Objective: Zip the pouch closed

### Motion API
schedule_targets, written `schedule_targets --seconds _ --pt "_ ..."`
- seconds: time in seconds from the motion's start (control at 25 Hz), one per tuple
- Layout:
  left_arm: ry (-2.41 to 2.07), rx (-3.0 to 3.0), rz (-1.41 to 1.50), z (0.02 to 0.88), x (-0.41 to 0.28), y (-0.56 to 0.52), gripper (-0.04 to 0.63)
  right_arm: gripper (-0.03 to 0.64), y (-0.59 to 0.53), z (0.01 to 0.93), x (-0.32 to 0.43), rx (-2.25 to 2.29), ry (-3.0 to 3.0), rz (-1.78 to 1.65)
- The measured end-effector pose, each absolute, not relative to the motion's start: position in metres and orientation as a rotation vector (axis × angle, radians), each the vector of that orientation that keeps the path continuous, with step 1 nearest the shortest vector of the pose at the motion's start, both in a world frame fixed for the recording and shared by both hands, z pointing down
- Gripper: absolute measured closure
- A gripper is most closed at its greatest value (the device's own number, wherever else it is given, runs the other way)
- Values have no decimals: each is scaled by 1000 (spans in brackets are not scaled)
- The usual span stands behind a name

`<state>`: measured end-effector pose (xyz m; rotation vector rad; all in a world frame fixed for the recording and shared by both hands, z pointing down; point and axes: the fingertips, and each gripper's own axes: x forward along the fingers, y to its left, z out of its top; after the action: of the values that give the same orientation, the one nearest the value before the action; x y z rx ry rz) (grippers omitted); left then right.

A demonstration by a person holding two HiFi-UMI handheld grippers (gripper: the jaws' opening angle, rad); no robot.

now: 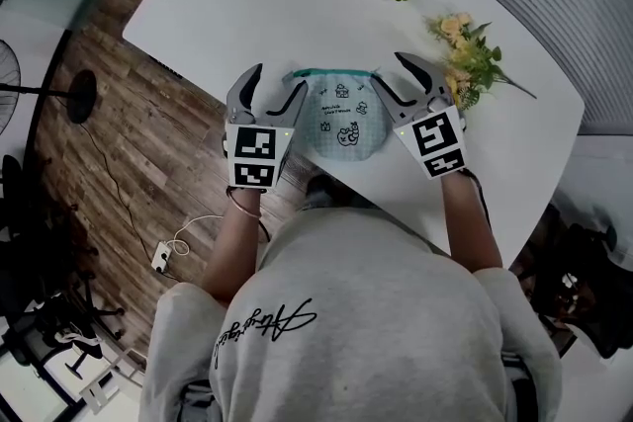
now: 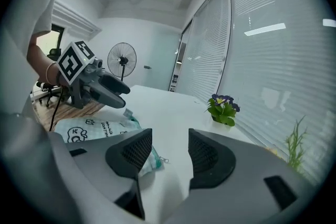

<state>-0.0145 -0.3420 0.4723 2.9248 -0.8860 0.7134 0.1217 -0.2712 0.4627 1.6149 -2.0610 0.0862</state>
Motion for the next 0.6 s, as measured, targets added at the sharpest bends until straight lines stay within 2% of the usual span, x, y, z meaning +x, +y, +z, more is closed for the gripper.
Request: schedule_targets --seconds 0.6 --pt "-879 3031 447 395 -16 -318 282 420 -252 388 101 1754 -2224 -3"
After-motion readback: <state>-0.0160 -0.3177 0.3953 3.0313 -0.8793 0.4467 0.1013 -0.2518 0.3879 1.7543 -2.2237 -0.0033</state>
